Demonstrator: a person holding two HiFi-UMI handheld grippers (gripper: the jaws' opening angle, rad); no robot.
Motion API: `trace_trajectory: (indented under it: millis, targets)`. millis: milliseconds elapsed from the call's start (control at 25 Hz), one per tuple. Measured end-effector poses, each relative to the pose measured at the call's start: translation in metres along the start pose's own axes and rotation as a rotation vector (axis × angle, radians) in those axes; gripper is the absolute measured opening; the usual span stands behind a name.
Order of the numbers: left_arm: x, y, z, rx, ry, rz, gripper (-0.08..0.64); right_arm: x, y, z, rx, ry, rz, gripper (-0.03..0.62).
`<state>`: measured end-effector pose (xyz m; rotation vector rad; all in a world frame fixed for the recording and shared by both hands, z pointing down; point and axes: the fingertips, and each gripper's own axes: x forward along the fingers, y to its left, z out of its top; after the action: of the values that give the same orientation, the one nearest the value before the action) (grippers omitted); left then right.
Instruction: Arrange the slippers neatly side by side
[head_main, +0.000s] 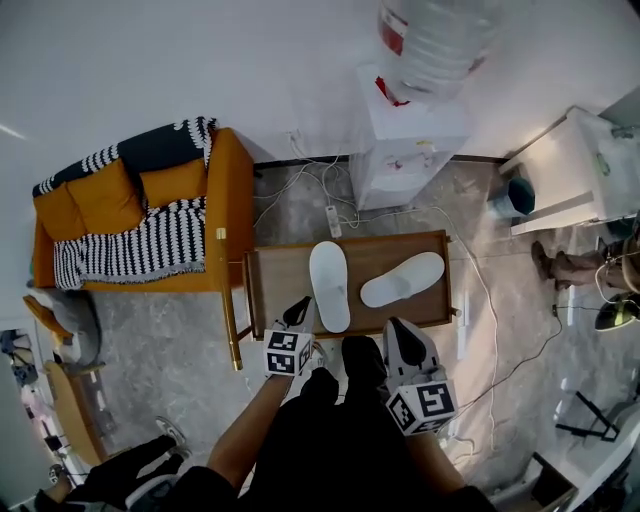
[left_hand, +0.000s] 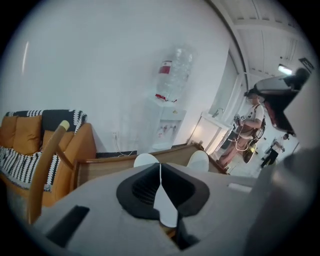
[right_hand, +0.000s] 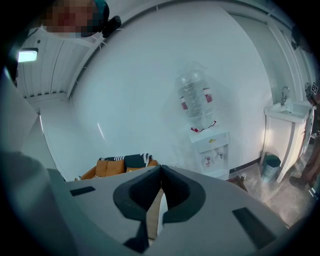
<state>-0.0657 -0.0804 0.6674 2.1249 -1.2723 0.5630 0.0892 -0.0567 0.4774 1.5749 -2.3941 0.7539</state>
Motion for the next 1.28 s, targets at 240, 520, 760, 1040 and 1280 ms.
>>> trace_trajectory:
  millis: [240, 520, 760, 1040, 1280]
  targets:
    - [-0.064, -0.024, 0.045, 0.007, -0.119, 0.0, 0.017, -0.013, 0.012, 0.002, 0.014, -0.024, 0.012, 0.012]
    - [-0.127, -0.072, 0.1, 0.015, -0.246, -0.09, 0.017, -0.017, -0.003, 0.0, 0.006, -0.024, -0.038, 0.012]
    - [-0.142, -0.089, 0.124, 0.049, -0.302, -0.107, 0.017, -0.012, -0.042, -0.009, -0.002, 0.016, -0.124, 0.012]
    - [-0.133, -0.103, 0.138, 0.058, -0.304, -0.129, 0.017, 0.008, -0.101, -0.042, 0.055, 0.121, -0.216, 0.015]
    - [-0.116, -0.109, 0.148, 0.057, -0.298, -0.134, 0.017, 0.036, -0.148, -0.09, 0.159, 0.247, -0.259, 0.017]
